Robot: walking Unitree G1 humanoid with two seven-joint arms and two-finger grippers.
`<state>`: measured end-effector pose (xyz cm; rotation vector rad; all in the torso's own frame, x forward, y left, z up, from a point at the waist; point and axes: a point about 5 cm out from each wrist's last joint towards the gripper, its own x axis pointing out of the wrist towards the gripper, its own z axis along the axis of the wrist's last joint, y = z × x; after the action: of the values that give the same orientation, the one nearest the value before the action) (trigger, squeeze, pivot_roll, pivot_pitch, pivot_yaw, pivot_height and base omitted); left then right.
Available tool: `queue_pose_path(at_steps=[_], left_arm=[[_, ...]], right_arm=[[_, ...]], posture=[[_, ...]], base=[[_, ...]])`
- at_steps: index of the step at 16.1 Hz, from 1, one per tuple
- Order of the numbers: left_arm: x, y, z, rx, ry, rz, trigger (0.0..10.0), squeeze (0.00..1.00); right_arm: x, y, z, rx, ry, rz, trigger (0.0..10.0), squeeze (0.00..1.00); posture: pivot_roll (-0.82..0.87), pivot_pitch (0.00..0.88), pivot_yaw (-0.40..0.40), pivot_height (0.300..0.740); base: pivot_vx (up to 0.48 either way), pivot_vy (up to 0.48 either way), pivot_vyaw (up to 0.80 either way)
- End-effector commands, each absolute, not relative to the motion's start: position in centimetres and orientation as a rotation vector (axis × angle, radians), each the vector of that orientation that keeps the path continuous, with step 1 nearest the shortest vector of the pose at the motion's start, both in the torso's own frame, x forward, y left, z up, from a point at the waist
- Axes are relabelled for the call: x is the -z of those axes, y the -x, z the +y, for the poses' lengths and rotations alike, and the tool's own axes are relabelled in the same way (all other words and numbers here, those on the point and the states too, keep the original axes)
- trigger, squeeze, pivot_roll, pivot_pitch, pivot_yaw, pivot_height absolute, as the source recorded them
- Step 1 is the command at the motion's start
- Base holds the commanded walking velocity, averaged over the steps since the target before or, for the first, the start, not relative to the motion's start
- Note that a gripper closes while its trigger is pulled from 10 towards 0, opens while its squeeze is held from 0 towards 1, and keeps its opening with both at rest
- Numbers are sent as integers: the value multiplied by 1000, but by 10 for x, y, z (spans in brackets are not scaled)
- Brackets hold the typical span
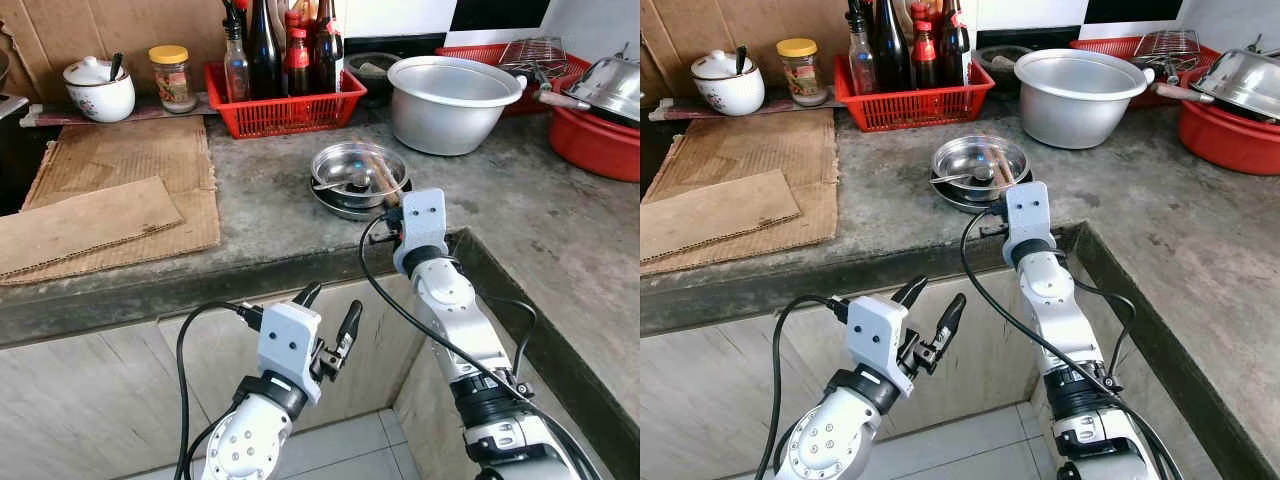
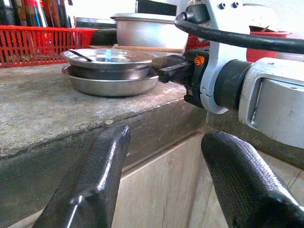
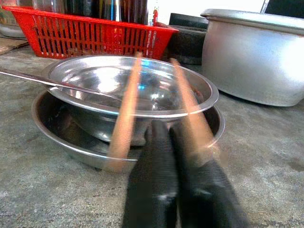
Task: Kitchen organization
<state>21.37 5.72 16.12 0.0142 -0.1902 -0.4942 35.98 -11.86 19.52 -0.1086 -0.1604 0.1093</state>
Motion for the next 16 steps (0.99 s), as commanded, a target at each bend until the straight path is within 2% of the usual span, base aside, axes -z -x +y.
queue_pose_path(at_steps=[1, 7, 8, 9, 10, 11, 12, 13, 16], left_arm=[[-166, -212, 56, 498, -16, -214, 10000, 0], [-166, -213, 57, 492, -21, -215, 10000, 0], [-166, -214, 58, 492, -23, -215, 10000, 0], [-166, -214, 58, 491, -23, -214, 10000, 0], [-166, -214, 58, 490, -22, -215, 10000, 0], [-166, -214, 58, 491, -23, -214, 10000, 0], [-166, -214, 58, 491, -23, -213, 10000, 0], [-166, -214, 58, 491, -23, -213, 10000, 0], [-166, -214, 58, 489, -24, -211, 10000, 0]], right_arm=[[-203, -362, -120, -103, 105, -189, 0, 0], [-205, -359, -120, -97, 103, -205, 0, 0], [-206, -359, -121, -93, 118, -211, 706, 0], [-207, -359, -122, -91, 116, -215, 10000, 0], [-208, -359, -122, -90, 118, -218, 10000, 0], [-209, -360, -122, -83, 121, -223, 10000, 125], [-210, -360, -123, -73, 118, -227, 10000, 471], [-211, -361, -124, -68, 113, -235, 10000, 1000], [-217, -359, -129, -45, 89, -267, 10000, 1000]], posture=[[227, 121, -62, 740], [224, 111, -57, 740], [224, 114, -57, 740], [224, 114, -57, 740], [225, 115, -58, 740], [225, 115, -58, 740], [226, 116, -57, 740], [227, 117, -60, 740], [227, 119, -59, 740]], base=[[0, 0, 0], [0, 0, 0], [0, 0, 0], [0, 0, 0], [0, 0, 0], [0, 0, 0], [0, 0, 0], [0, 0, 0], [0, 0, 0]])
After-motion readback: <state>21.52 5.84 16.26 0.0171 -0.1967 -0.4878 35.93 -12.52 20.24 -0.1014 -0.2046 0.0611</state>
